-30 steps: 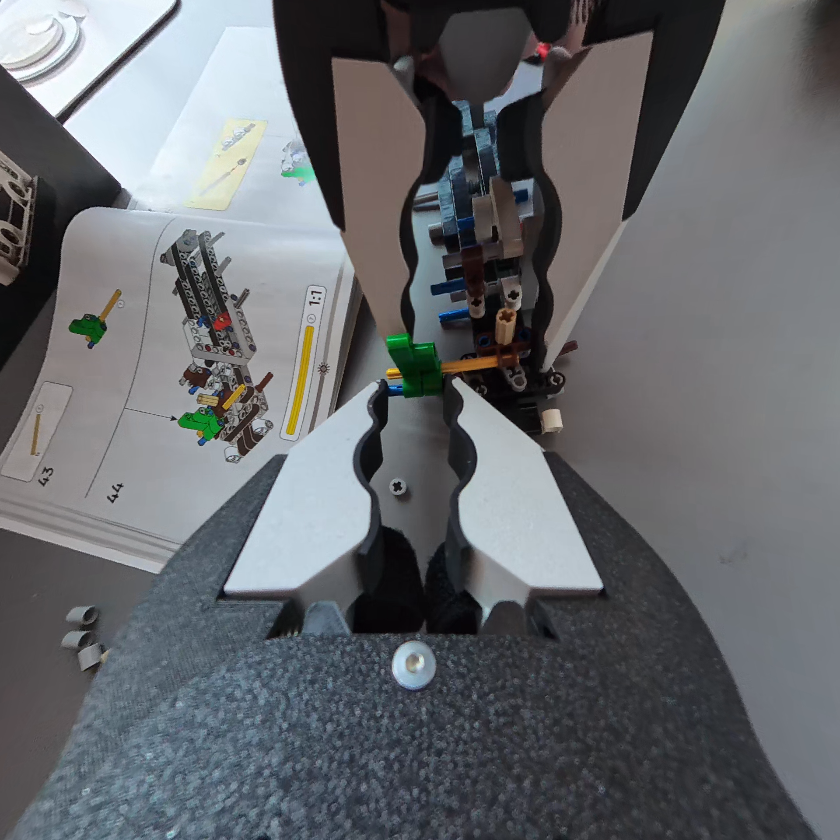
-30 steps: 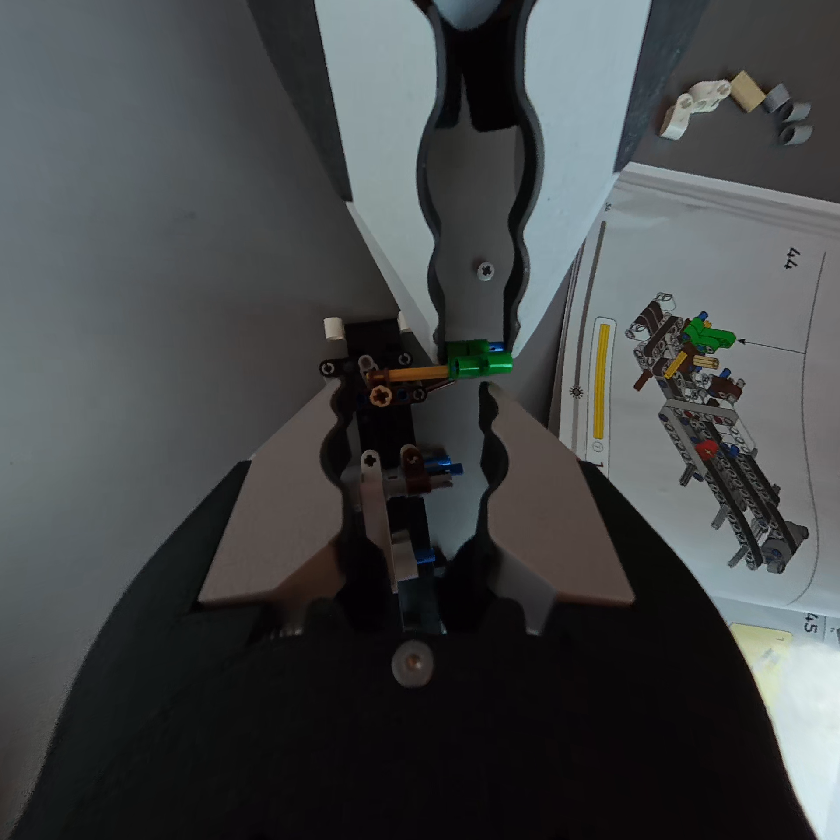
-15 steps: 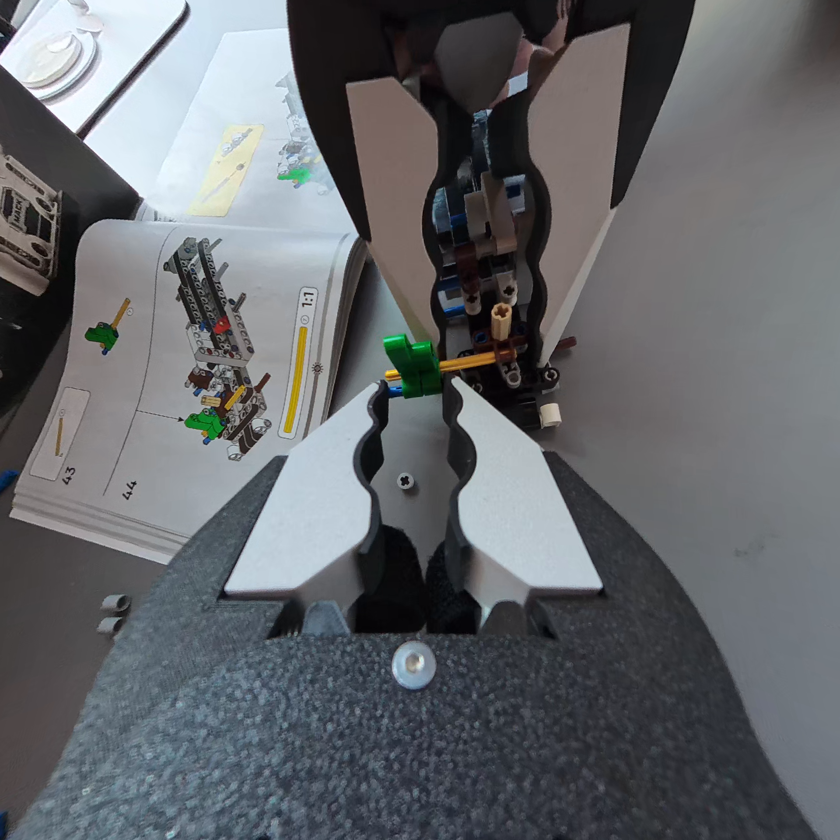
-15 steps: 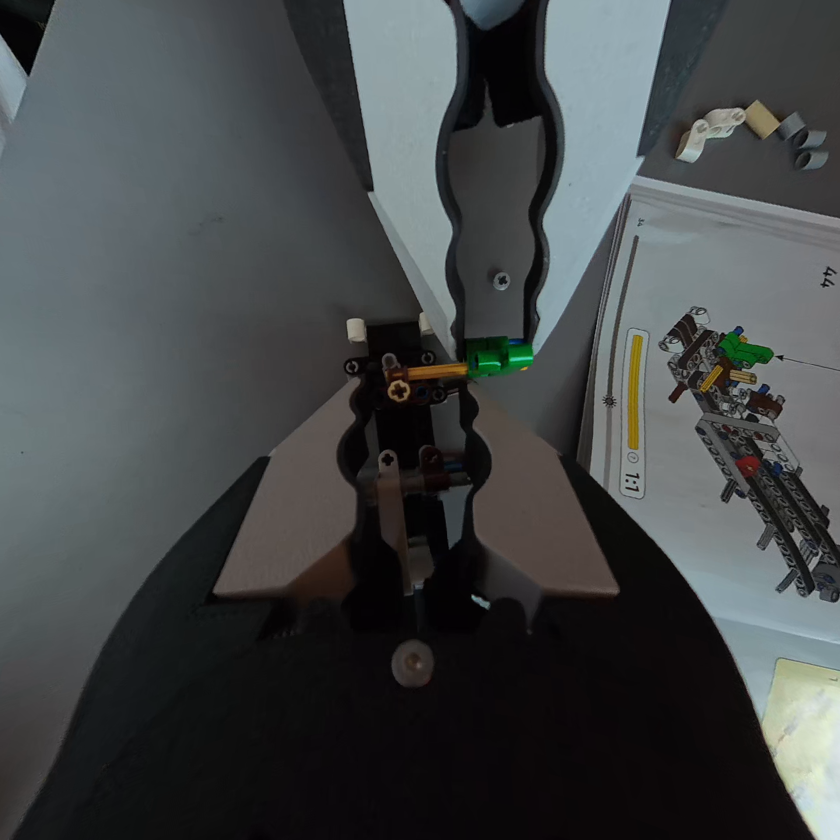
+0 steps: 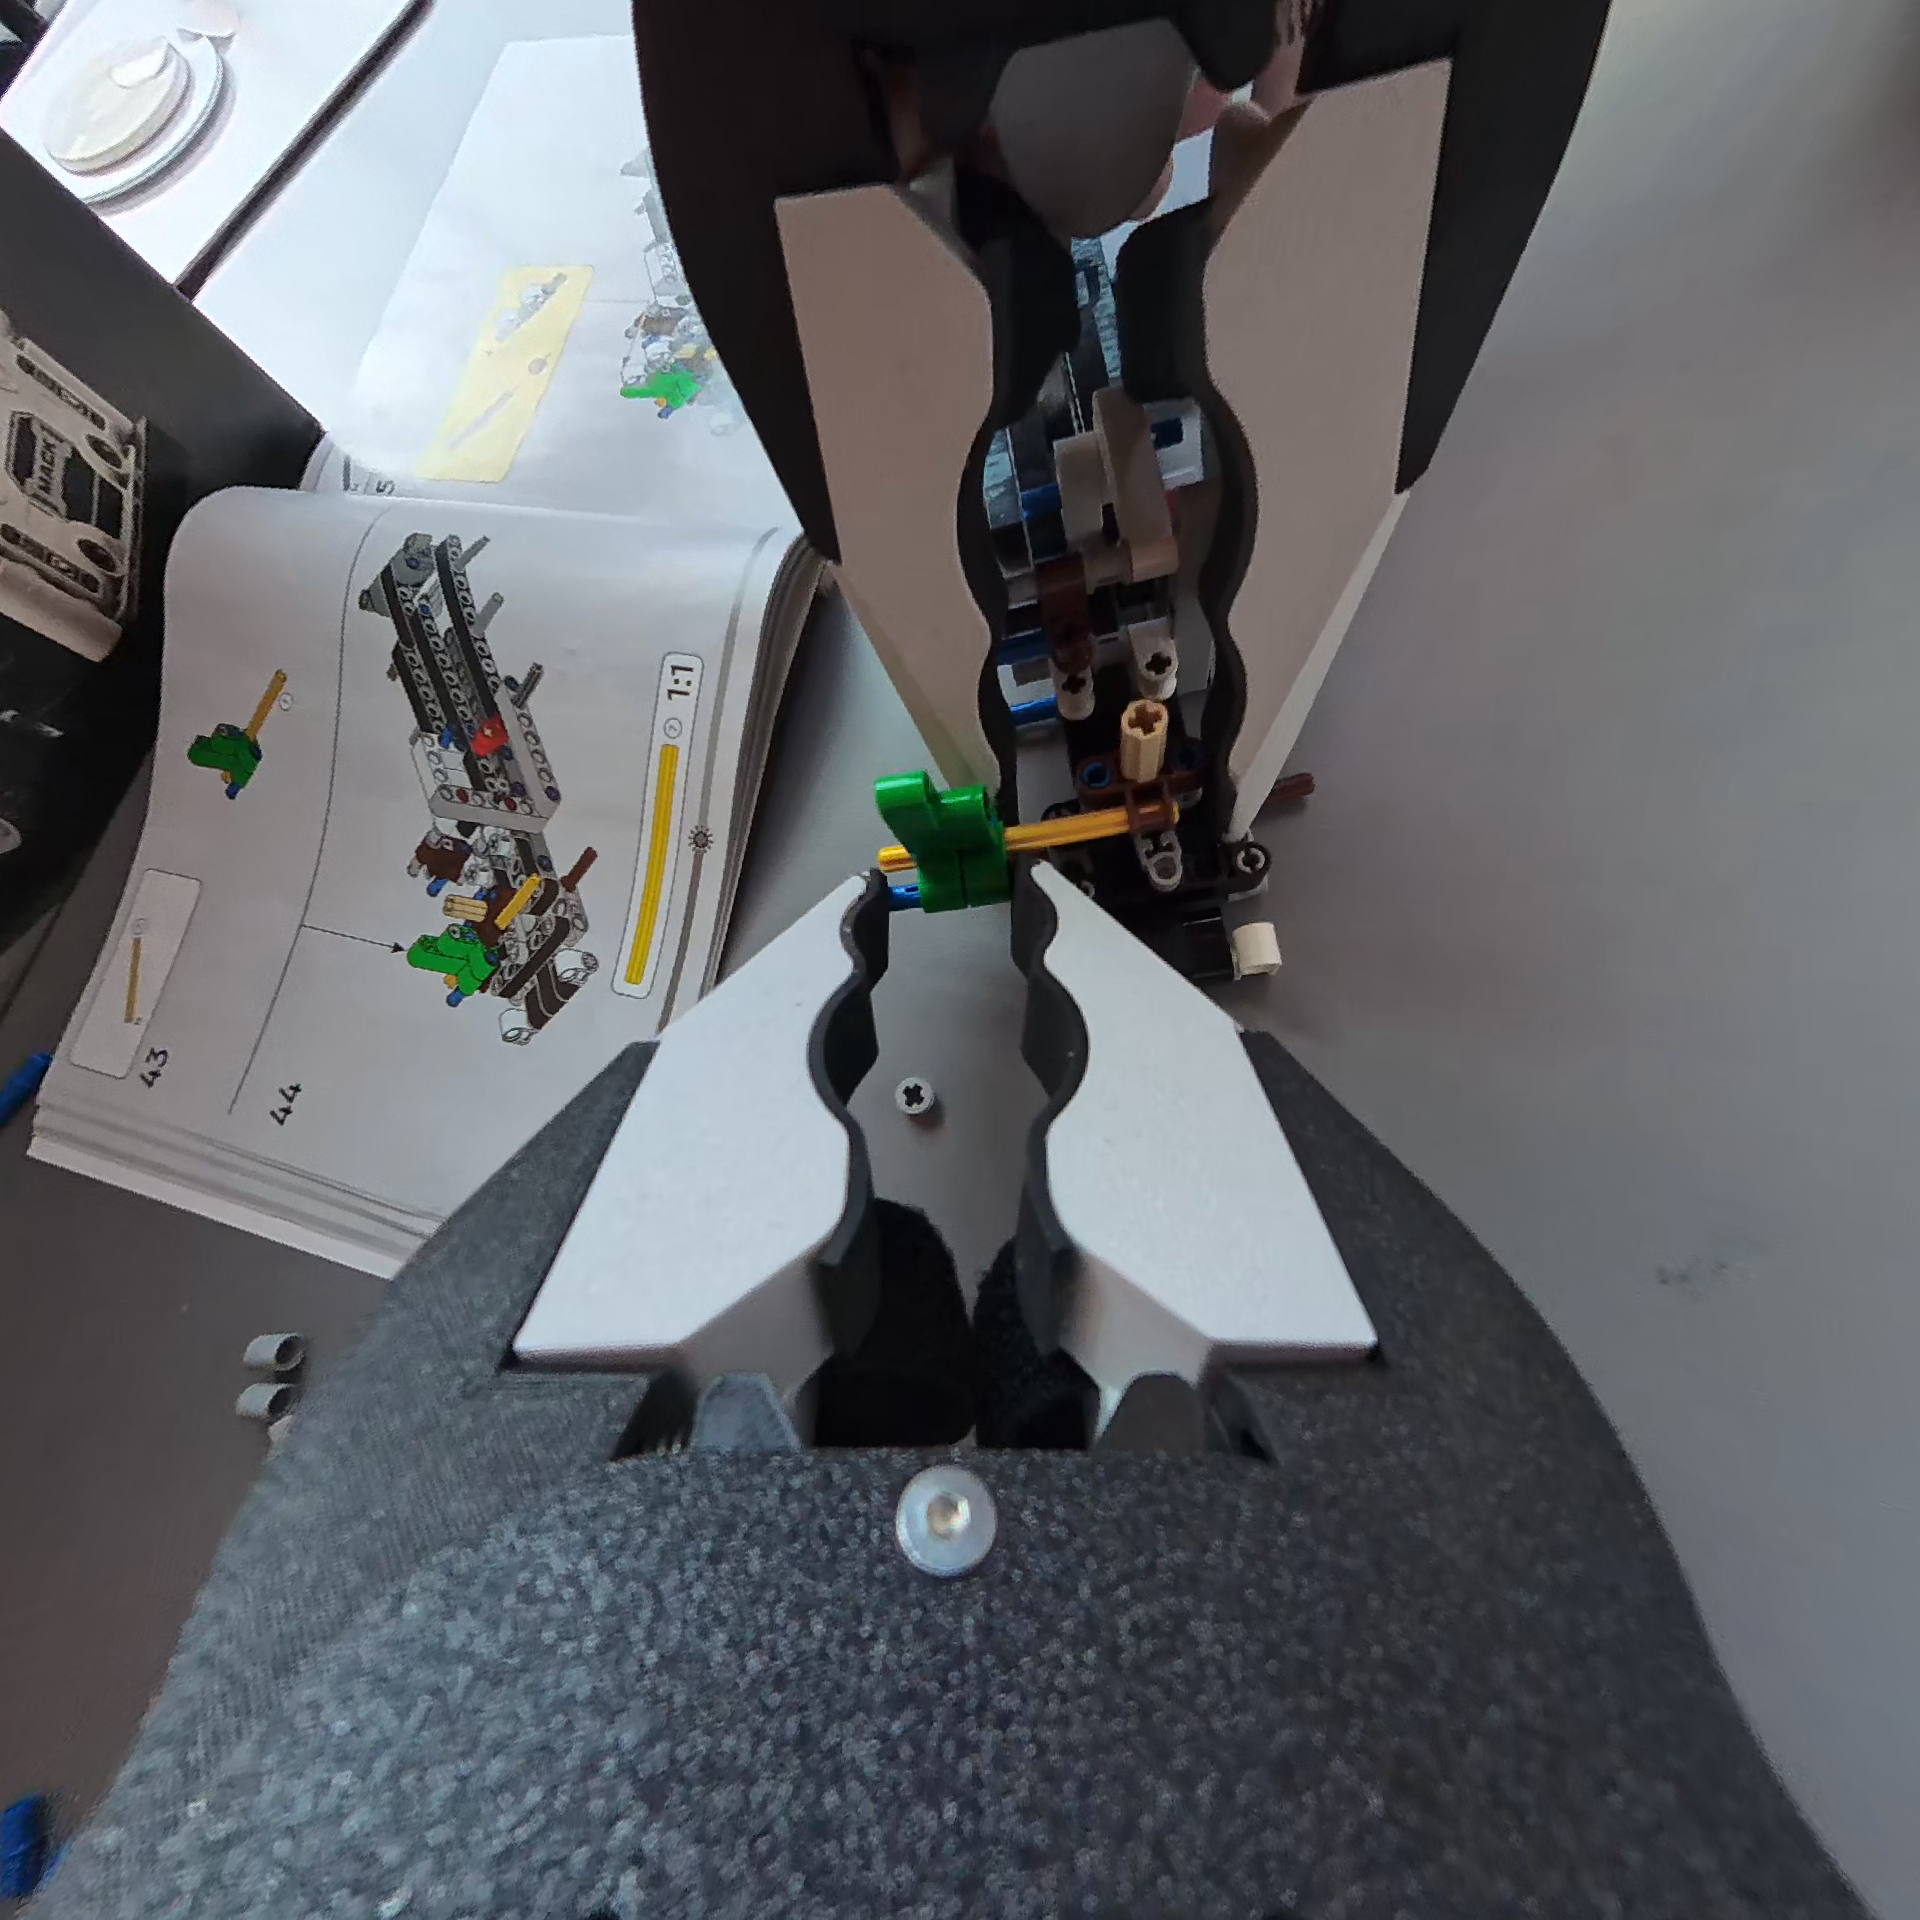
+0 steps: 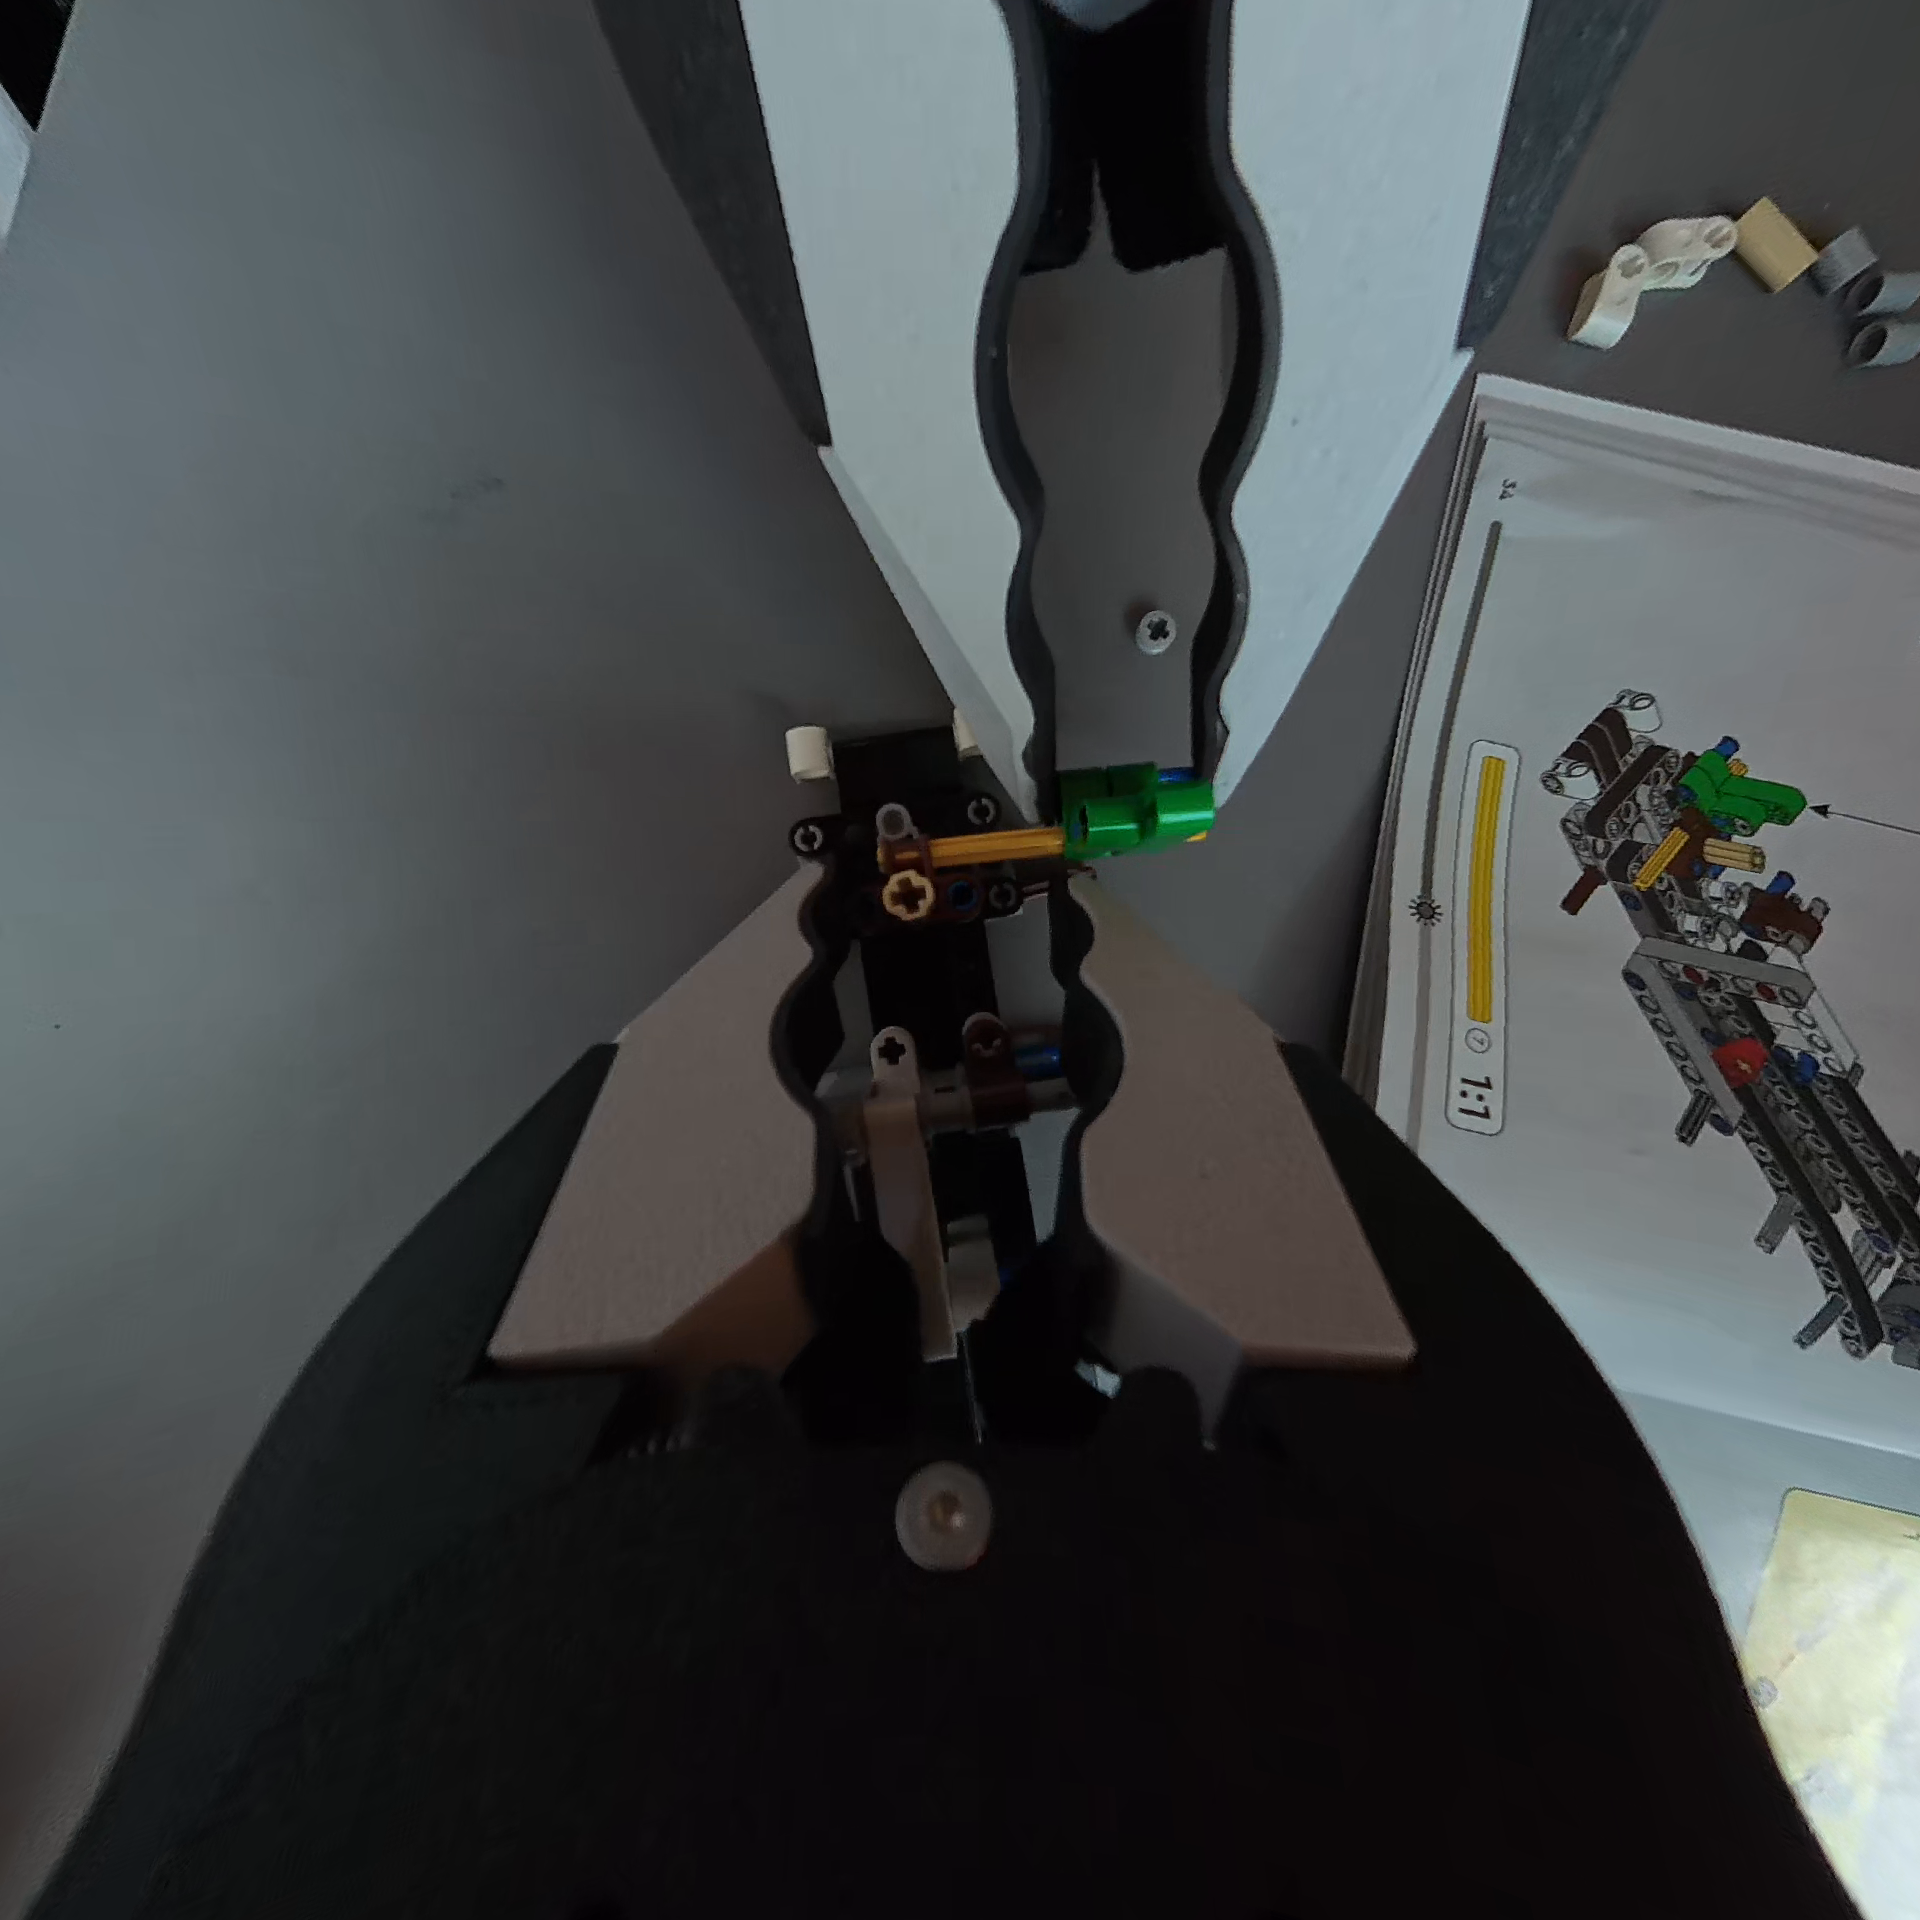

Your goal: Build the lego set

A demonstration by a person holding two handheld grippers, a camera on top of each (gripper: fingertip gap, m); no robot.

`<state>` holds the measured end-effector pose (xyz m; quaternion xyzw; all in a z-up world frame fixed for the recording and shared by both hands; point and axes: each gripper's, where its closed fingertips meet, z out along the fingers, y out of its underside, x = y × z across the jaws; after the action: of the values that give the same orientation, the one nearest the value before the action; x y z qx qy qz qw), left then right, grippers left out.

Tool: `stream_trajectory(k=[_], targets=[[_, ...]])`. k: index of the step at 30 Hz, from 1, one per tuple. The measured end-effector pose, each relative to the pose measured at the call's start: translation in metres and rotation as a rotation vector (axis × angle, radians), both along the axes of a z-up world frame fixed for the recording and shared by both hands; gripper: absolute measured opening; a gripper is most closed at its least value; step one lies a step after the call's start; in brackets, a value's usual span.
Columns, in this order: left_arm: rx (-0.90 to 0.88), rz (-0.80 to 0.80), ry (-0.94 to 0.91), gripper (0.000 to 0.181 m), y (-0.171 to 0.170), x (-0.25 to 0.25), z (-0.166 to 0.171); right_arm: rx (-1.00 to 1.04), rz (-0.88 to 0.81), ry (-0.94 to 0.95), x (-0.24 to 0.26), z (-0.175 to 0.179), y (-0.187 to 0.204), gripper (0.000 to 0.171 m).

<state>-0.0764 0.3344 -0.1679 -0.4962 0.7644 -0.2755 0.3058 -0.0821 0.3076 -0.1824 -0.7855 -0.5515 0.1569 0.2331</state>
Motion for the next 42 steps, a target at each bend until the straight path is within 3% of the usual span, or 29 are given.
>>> stream_trajectory(k=[27,35,40,42], targets=[[0.015,-0.040,0.002,0.022,-0.010,-0.001,0.001,0.001,-0.014,-0.007,-0.001,-0.001,-0.002,0.033],[0.042,-0.018,-0.004,0.023,-0.008,0.001,0.002,0.032,-0.081,-0.055,0.001,0.005,-0.005,0.046],[0.048,-0.021,-0.005,0.022,-0.012,0.002,0.001,0.101,-0.131,-0.034,0.003,0.008,-0.004,0.024],[0.035,-0.016,-0.008,0.022,-0.012,0.003,0.002,0.099,-0.130,-0.046,0.003,0.008,-0.005,0.024]])
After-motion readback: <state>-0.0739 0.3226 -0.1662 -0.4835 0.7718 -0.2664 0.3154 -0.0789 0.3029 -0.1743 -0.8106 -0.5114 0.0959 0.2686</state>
